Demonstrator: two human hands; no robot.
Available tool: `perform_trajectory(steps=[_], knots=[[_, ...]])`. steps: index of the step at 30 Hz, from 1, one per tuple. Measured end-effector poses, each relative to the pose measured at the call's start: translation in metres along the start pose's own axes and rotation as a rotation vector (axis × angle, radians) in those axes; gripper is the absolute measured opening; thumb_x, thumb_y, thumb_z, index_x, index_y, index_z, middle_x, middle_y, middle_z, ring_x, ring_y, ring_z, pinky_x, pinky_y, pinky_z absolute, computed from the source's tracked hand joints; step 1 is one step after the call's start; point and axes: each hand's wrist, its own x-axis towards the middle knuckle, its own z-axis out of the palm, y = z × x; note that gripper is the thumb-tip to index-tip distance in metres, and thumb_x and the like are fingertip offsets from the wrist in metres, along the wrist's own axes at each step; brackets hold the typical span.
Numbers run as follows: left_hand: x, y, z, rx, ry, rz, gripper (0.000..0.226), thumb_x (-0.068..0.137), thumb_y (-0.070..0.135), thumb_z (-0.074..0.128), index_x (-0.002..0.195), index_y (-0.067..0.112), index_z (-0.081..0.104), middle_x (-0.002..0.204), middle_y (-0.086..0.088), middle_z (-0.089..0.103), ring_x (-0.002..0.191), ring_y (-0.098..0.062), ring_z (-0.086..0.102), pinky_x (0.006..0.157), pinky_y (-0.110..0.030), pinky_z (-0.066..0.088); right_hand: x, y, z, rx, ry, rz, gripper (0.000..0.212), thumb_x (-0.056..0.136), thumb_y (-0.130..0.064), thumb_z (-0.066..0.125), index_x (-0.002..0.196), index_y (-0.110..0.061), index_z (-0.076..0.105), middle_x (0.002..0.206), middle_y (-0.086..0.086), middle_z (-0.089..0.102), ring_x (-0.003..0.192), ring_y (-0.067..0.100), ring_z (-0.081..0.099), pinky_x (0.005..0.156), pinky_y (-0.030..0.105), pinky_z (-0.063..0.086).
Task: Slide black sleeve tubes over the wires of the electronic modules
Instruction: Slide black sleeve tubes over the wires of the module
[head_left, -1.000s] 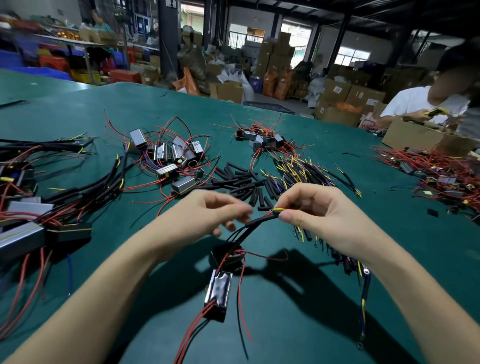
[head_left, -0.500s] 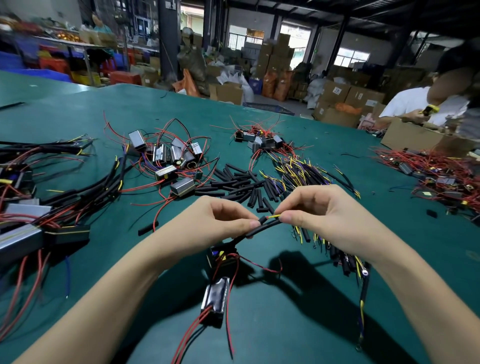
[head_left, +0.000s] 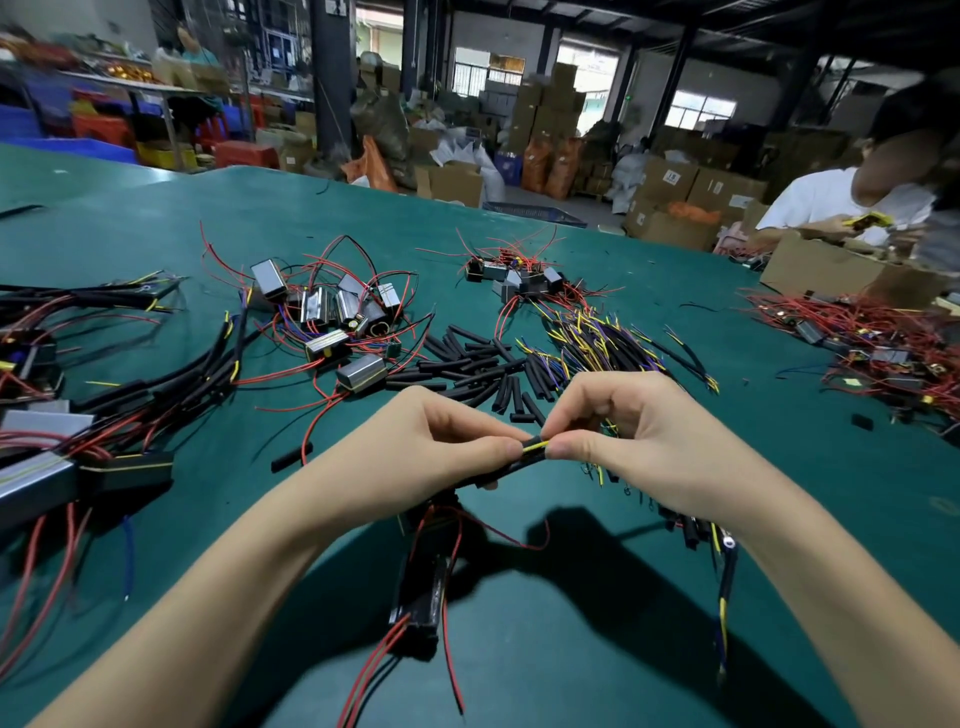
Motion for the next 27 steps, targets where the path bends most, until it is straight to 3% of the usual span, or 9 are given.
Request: perform_trajectory(steps=[6,9,12,16,21,27], knots=[[0.002,0.000,0.005,0.059,0.054,0.010,0.011,0.083,0.019,0.071,0.081,0.028,0.077,0.076,-0.015,0.071,0.069,-0.015,0.049,0.067,-0.030,0.037,0.000,0.003,-0.003,0.061,-0.047,0.053,0.006,0.078,-0.022,0.073,0.079,-0.016,0.072,0.070,-0.001,0.068,0.065,0.006,0.055,0.064,0.019,0.043],[0.002,0.000,0.005,0.062,0.084,0.005,0.005,0.081,0.018,0.073,0.080,0.020,0.077,0.060,0.001,0.063,0.058,-0.010,0.045,0.054,-0.019,0.033,-0.001,0.008,-0.010,0.087,-0.074,0.186,0.019,0.084,-0.036,0.064,0.085,-0.019,0.074,0.073,0.000,0.069,0.067,0.007,0.057,0.064,0.017,0.044],[0.003,0.000,0.006,0.070,0.093,-0.001,0.006,0.080,0.014,0.074,0.078,0.019,0.077,0.054,0.008,0.059,0.051,-0.004,0.042,0.048,-0.011,0.031,-0.002,0.012,-0.012,-0.028,-0.141,0.261,0.025,0.090,-0.035,0.060,0.082,-0.015,0.072,0.065,0.000,0.061,0.061,0.010,0.047,0.056,0.023,0.036],[0.003,0.000,0.005,0.059,0.088,0.014,0.011,0.080,0.015,0.074,0.077,0.025,0.077,0.060,0.001,0.060,0.060,-0.013,0.044,0.058,-0.024,0.031,-0.003,0.011,-0.012,-0.030,-0.145,0.278,0.022,0.090,-0.034,0.061,0.080,-0.017,0.070,0.065,-0.002,0.057,0.062,0.016,0.041,0.058,0.031,0.031],[0.004,-0.002,0.004,0.169,0.124,0.052,0.013,0.080,0.018,0.073,0.078,0.031,0.077,0.061,0.005,0.059,0.059,-0.011,0.045,0.057,-0.024,0.033,-0.003,0.009,-0.011,-0.026,-0.123,0.242,0.014,0.089,-0.029,0.064,0.080,-0.022,0.072,0.057,-0.013,0.053,0.055,0.006,0.038,0.051,0.017,0.031],[0.003,-0.005,0.014,0.350,0.122,0.134,0.017,0.084,0.025,0.069,0.091,0.038,0.075,0.062,0.011,0.053,0.057,-0.003,0.045,0.055,-0.014,0.031,-0.004,0.008,-0.006,-0.110,-0.134,0.198,0.011,0.087,-0.027,0.067,0.079,-0.022,0.072,0.051,-0.014,0.048,0.049,0.002,0.035,0.049,0.015,0.027]])
